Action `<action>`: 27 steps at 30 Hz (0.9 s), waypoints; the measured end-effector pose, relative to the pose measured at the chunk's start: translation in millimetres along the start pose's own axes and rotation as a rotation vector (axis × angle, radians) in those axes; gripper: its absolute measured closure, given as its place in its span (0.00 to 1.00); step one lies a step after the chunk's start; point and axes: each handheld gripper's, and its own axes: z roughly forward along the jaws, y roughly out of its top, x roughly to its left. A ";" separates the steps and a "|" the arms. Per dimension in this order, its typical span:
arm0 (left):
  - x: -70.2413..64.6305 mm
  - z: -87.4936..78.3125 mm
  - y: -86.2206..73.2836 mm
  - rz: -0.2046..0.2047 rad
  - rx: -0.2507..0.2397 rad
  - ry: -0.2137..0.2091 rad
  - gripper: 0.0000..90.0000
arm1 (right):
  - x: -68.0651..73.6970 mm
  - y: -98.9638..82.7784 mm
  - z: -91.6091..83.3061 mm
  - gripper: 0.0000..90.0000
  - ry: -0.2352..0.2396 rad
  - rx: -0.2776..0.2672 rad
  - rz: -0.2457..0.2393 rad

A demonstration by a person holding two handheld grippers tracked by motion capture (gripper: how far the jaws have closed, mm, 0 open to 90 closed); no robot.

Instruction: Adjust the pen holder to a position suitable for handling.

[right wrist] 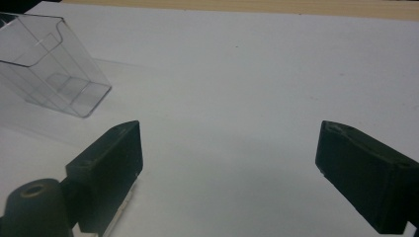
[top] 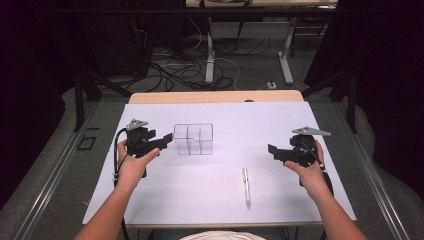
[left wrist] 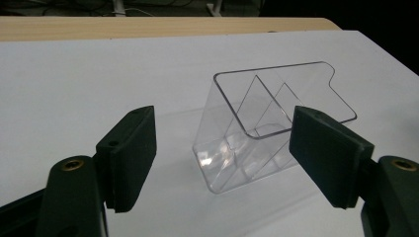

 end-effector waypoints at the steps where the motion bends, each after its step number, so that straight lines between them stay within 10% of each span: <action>1: 0.3 -1.1 -0.9 0.003 -0.004 0.004 0.29 | 0.0 0.0 0.0 0.11 0.000 0.000 0.000; 27: -0.7 -11.7 -13.0 0.042 -0.030 -0.017 0.01 | 39.2 -1.8 13.8 0.34 0.072 0.245 0.118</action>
